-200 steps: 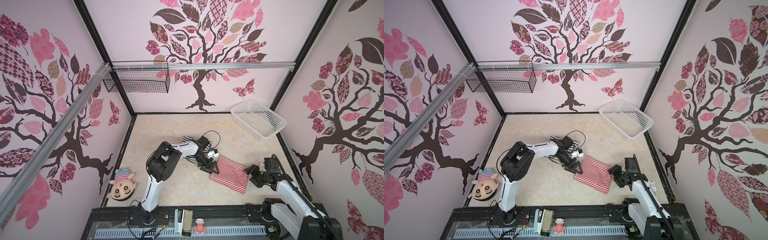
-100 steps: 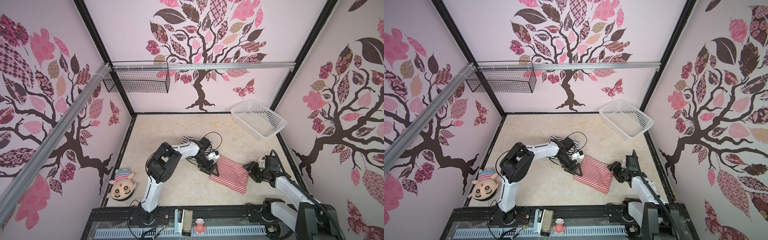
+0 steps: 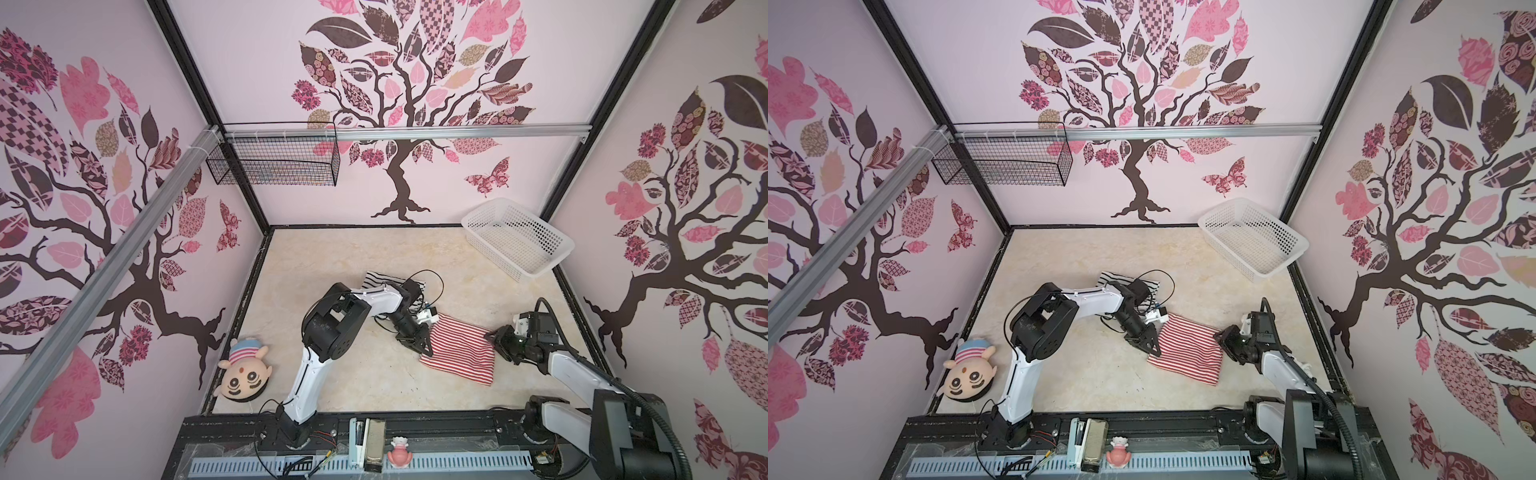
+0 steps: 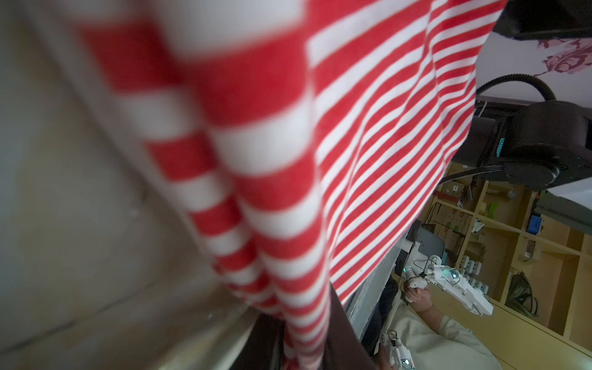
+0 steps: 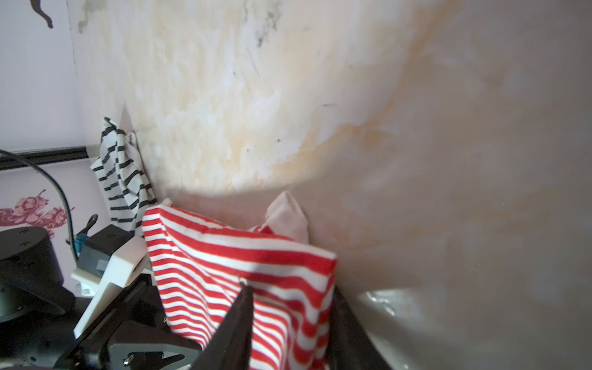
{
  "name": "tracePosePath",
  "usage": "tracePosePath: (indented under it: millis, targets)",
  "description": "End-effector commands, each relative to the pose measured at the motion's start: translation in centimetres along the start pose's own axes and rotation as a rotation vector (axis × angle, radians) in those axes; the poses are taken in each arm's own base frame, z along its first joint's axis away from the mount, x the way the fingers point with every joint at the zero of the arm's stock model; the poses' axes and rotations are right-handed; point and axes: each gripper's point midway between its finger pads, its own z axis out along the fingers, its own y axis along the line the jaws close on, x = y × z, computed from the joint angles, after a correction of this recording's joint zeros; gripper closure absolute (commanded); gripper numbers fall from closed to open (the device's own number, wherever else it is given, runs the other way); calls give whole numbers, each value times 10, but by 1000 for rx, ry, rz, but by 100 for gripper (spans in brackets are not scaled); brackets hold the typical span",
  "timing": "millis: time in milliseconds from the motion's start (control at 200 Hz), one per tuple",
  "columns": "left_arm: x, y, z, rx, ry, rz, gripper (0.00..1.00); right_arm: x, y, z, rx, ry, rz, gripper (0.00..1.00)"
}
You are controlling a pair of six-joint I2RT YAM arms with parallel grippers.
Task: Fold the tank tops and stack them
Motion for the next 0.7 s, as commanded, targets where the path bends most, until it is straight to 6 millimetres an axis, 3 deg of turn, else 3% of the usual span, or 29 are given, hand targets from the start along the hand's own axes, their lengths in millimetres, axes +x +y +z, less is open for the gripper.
tracePosePath:
  millis: [0, 180, 410, 695]
  targets:
    - [-6, 19, -4, -50, -9, -23, 82, 29, -29, 4, 82, 93, 60, 74]
    - [-15, 13, -15, -51, -37, -4, 88, 27, -18, 4, 40, 100, 55, 100]
    - [-21, 0, -27, -56, -58, 36, 94, 19, 4, -4, -21, 80, 33, 100]
    - [-33, -27, -61, -102, -131, 134, 95, 2, 54, -18, -90, 37, -25, 100]
